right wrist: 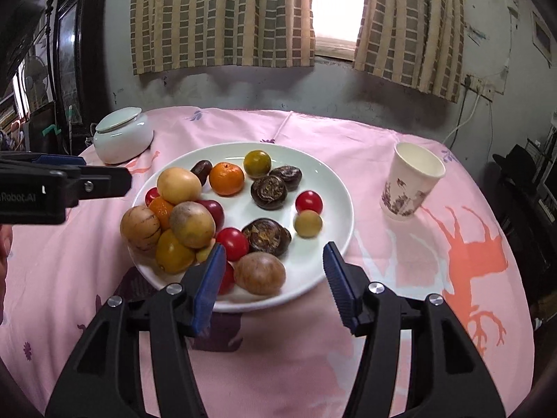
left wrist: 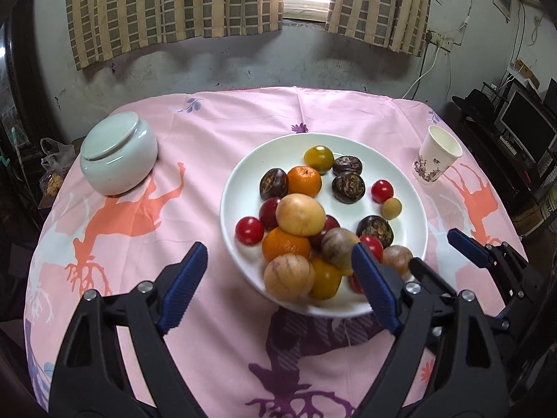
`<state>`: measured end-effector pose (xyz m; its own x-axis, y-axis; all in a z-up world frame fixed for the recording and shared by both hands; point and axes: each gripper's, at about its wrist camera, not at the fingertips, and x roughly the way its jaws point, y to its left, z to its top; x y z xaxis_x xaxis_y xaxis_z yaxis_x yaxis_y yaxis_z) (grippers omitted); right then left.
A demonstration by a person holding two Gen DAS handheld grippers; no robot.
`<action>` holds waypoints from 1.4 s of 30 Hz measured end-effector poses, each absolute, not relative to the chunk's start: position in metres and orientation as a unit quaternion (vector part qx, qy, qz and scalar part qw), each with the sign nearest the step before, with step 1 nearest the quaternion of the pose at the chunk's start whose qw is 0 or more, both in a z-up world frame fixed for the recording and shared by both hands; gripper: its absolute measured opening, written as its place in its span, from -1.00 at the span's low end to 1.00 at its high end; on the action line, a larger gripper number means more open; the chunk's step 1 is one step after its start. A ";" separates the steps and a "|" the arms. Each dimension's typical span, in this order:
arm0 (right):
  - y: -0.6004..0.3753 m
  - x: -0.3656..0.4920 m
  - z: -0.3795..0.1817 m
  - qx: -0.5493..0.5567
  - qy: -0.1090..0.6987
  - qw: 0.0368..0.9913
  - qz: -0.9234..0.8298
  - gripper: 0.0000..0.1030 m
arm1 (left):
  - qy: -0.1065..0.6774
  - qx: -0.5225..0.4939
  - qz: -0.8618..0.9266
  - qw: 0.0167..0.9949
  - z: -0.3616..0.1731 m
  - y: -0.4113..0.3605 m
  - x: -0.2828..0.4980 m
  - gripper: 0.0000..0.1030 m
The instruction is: Organize fruits
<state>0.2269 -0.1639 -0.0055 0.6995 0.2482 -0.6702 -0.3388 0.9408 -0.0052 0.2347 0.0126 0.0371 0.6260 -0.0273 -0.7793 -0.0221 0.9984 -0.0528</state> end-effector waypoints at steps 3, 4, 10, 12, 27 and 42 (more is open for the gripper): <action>-0.179 0.214 -0.006 -0.043 0.372 0.914 0.154 0.13 | 0.442 -0.043 0.001 0.896 0.038 0.022 0.218 0.68; -0.183 0.209 -0.006 -0.038 0.376 0.913 0.151 0.13 | 0.448 -0.047 0.001 0.893 0.038 0.024 0.211 0.68; -0.197 0.181 -0.005 -0.006 0.410 0.900 0.145 0.18 | 0.488 -0.046 0.000 0.872 0.025 0.017 0.172 0.68; -0.199 0.169 -0.005 -0.011 0.421 0.895 0.144 0.18 | 0.504 -0.037 -0.002 0.863 0.019 0.008 0.157 0.68; -0.215 0.102 0.006 0.004 0.465 0.880 0.100 0.97 | 0.520 -0.031 0.023 0.853 0.027 -0.013 0.089 0.78; -0.203 0.078 0.015 -0.016 0.475 0.874 0.104 0.97 | 0.523 -0.039 0.026 0.851 0.034 -0.011 0.064 0.78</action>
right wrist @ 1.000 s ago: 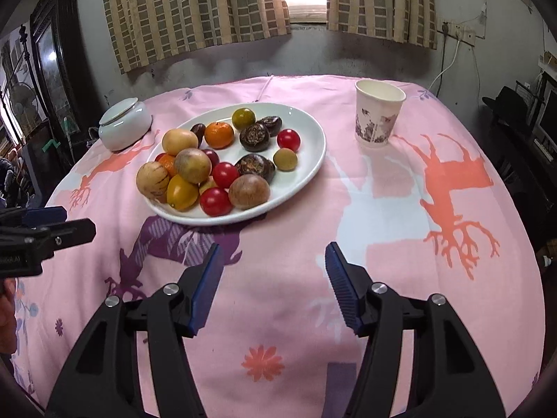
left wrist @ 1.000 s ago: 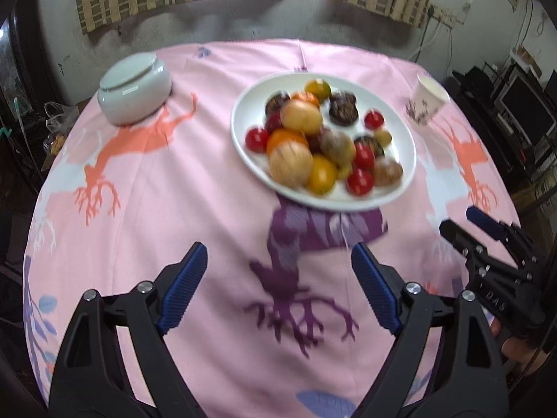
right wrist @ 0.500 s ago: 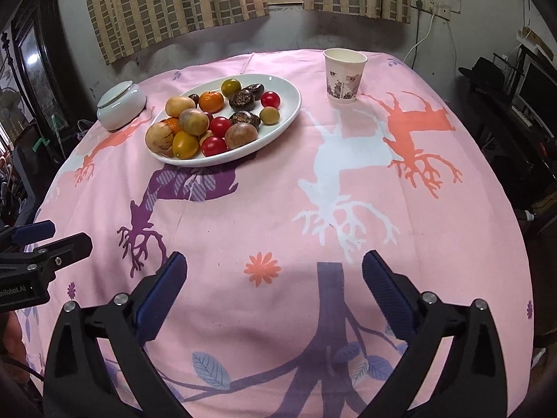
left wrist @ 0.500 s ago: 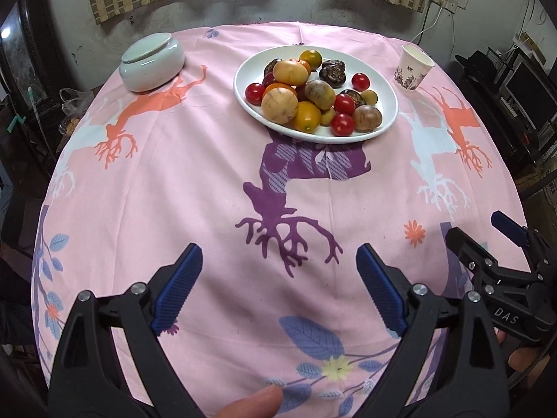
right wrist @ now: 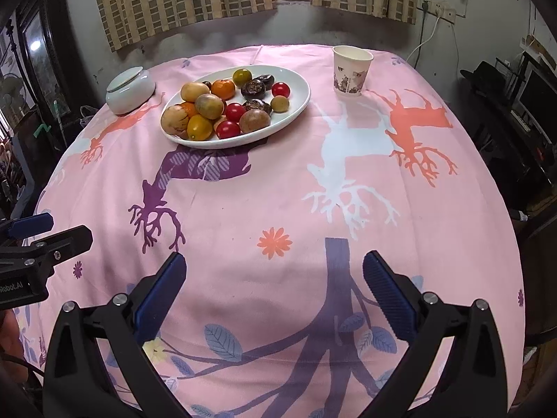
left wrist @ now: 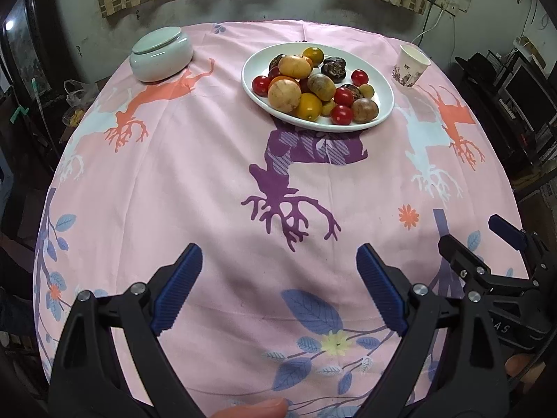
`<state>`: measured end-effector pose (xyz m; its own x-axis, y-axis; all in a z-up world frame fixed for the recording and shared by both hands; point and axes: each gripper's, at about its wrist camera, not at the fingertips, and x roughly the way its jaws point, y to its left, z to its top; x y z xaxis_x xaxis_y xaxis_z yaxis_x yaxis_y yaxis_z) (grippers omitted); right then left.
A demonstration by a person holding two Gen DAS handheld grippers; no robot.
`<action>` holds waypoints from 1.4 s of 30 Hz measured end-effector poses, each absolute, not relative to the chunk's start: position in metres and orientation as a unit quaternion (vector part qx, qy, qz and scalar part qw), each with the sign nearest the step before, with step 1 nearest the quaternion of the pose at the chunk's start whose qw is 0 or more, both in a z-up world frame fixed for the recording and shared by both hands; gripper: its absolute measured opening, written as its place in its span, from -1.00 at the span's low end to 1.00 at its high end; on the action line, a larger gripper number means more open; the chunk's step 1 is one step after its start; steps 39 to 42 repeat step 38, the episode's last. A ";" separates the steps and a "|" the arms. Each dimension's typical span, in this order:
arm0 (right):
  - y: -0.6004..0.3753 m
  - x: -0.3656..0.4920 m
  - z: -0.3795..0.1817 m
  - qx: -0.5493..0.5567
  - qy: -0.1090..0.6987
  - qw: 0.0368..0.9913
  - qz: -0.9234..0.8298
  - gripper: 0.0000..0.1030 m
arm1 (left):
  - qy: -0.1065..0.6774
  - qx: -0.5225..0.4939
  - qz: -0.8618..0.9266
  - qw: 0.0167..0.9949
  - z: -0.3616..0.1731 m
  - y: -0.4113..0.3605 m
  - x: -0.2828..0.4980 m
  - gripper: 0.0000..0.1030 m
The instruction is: Organize fruits
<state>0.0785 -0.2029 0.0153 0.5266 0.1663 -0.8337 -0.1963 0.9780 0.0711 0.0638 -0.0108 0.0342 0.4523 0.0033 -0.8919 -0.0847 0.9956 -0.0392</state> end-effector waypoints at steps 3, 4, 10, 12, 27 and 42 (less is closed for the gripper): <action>-0.203 0.075 0.018 -0.018 0.475 0.874 0.105 0.97 | 0.523 -0.035 0.022 0.851 0.036 -0.013 0.060 0.78; -0.203 0.074 0.018 -0.018 0.476 0.873 0.105 0.97 | 0.523 -0.034 0.021 0.851 0.037 -0.013 0.059 0.78; -0.205 0.070 0.018 -0.017 0.478 0.872 0.103 0.97 | 0.523 -0.030 0.020 0.851 0.038 -0.016 0.056 0.79; -0.205 0.068 0.018 -0.017 0.479 0.872 0.103 0.97 | 0.525 -0.030 0.020 0.850 0.037 -0.016 0.055 0.79; -0.208 0.063 0.022 -0.016 0.477 0.873 0.101 0.97 | 0.510 -0.023 0.023 0.859 0.045 -0.021 0.047 0.82; -0.210 0.058 0.019 -0.016 0.482 0.870 0.099 0.97 | 0.531 -0.026 0.024 0.847 0.036 -0.019 0.048 0.87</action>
